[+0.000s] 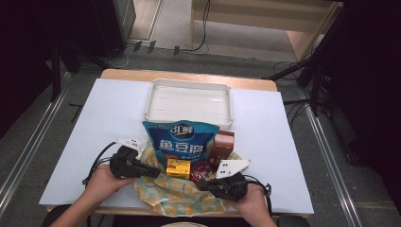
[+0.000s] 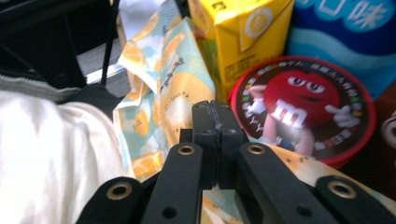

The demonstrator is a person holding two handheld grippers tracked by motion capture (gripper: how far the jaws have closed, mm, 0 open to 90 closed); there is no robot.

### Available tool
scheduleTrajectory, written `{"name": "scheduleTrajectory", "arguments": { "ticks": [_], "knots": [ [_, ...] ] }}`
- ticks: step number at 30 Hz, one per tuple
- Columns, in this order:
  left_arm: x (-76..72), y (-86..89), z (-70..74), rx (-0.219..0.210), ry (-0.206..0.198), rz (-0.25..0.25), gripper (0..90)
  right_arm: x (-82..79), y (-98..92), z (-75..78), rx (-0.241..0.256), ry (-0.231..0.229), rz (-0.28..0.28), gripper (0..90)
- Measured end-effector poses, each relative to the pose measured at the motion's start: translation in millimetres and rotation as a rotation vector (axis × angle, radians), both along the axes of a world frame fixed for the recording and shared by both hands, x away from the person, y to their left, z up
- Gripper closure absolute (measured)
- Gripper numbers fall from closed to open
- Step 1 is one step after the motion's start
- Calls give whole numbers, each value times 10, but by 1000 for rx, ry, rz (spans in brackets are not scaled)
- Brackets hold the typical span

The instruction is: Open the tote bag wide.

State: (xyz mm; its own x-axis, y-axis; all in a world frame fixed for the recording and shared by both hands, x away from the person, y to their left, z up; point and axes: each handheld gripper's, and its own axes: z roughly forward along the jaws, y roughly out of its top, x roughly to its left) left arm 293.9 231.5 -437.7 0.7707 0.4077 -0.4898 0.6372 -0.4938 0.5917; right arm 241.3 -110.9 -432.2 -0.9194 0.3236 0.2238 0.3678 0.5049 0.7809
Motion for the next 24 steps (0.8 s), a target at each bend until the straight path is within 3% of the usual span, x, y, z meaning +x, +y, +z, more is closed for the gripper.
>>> {"name": "scheduleTrajectory", "arguments": {
  "ticks": [6,12,16,18,24],
  "knots": [
    [49,52,-42,5,4,15,886,11,-54,-120,-15,-33,30,900],
    [92,65,-89,10,16,19,889,27,-116,-221,-39,-17,31,894],
    [127,93,-117,16,10,29,889,36,-159,-260,-54,-32,19,894],
    [142,108,-134,5,19,40,885,53,-180,-281,-54,-23,15,893],
    [164,100,-156,22,16,40,889,77,-231,-326,-44,-26,14,888]
  ]
}}
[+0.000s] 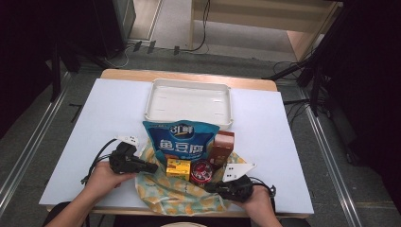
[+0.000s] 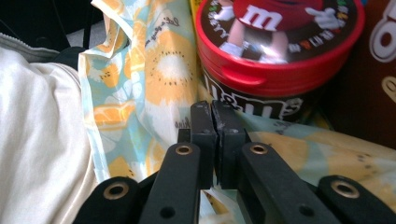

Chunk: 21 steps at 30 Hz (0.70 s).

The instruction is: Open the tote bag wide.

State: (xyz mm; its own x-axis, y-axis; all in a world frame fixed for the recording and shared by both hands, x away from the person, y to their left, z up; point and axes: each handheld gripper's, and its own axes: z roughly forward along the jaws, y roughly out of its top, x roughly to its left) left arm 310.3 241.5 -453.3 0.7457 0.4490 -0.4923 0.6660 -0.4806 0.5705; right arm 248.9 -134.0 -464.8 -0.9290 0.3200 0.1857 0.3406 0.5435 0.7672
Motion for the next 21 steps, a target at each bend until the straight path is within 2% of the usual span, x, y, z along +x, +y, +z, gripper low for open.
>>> {"name": "scheduleTrajectory", "arguments": {
  "ticks": [5,8,10,13,17,21],
  "knots": [
    [10,-2,-16,2,-13,3,889,95,-99,-66,12,30,14,880],
    [25,-2,-31,4,-16,-1,893,163,-148,-82,15,31,30,881],
    [29,1,-36,-10,-21,-8,889,198,-173,-93,18,21,46,882],
    [23,-1,-41,-21,-51,-6,900,257,-202,-125,9,10,55,882],
    [38,-9,-66,-4,-30,0,900,308,-222,-150,-22,-10,78,885],
    [57,-25,-101,14,-12,3,900,391,-256,-189,-37,13,61,885]
  ]
}}
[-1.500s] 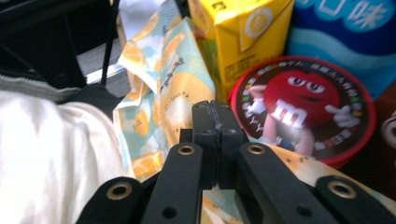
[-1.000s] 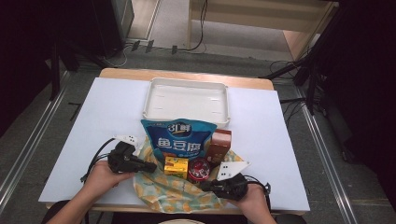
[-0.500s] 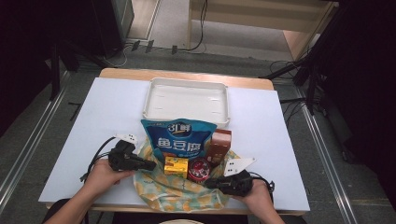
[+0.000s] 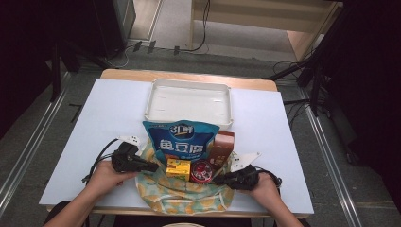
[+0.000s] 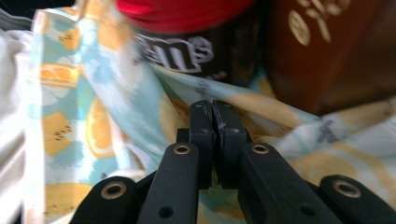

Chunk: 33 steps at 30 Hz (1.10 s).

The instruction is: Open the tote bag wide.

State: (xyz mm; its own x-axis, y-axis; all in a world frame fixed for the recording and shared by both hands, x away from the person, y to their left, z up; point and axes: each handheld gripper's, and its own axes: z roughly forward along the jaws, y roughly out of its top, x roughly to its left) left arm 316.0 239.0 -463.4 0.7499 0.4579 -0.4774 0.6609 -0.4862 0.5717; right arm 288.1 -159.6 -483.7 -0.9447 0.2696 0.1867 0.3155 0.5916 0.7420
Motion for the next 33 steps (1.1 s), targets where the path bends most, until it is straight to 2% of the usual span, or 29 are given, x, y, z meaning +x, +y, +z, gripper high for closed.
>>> {"name": "scheduleTrajectory", "arguments": {
  "ticks": [4,11,13,16,18,22,26,30,31,33],
  "knots": [
    [22,-6,-24,20,12,0,900,42,-13,-17,2,16,-8,896],
    [37,-13,-54,47,4,5,900,69,-38,-18,1,27,-45,900],
    [32,-20,-53,49,-1,4,900,74,-46,-18,-2,21,-51,900],
    [41,-15,-57,46,12,9,900,87,-66,-20,-3,14,-66,900],
    [38,-18,-49,56,1,13,900,90,-80,-18,-6,15,-79,900],
    [60,31,-41,59,14,40,900,89,-101,-14,-8,25,-99,900],
    [78,113,-24,71,-3,84,900,91,-145,-11,-13,22,-122,900],
    [109,176,-26,69,7,119,900,96,-189,-11,-14,26,-138,900],
    [112,174,-26,64,16,125,900,94,-186,-10,-13,27,-139,900],
    [109,155,-26,58,17,106,900,87,-173,2,-23,18,-134,900]
  ]
}}
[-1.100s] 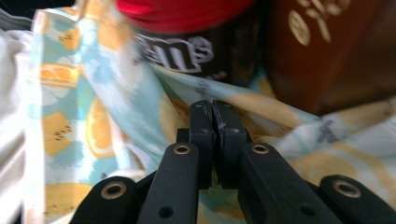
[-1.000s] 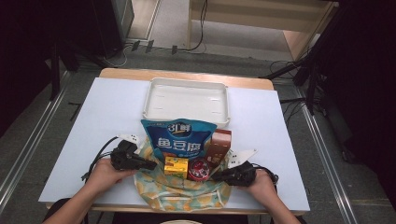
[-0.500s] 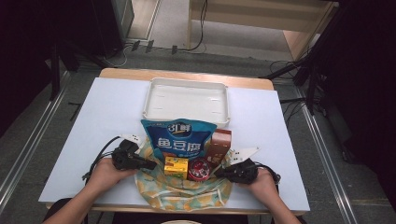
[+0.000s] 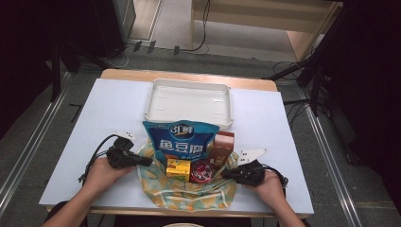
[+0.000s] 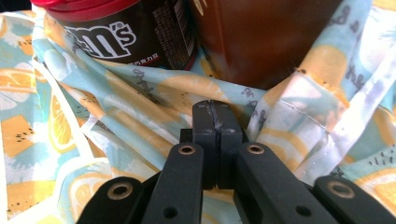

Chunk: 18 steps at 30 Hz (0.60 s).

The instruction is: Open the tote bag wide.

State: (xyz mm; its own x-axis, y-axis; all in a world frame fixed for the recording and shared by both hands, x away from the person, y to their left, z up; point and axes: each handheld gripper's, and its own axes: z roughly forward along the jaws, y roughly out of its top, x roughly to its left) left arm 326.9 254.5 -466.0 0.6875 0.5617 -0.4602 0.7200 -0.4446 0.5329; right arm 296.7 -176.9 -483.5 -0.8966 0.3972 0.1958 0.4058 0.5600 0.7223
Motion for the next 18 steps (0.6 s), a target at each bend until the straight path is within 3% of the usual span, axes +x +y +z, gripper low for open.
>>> {"name": "scheduleTrajectory", "arguments": {
  "ticks": [4,10,12,15,18],
  "knots": [
    [-26,-24,35,-12,-27,-20,900,0,18,54,11,61,1,900],
    [-75,-7,125,-52,-47,-34,900,-80,-27,197,54,15,24,900],
    [-105,-41,179,-36,-66,-58,900,-100,-46,254,66,18,22,900],
    [-138,-56,263,-59,-87,-73,900,-102,-78,336,78,71,-2,900],
    [-144,-39,309,-56,-99,-85,900,-107,-125,393,99,43,-7,900]
  ]
}}
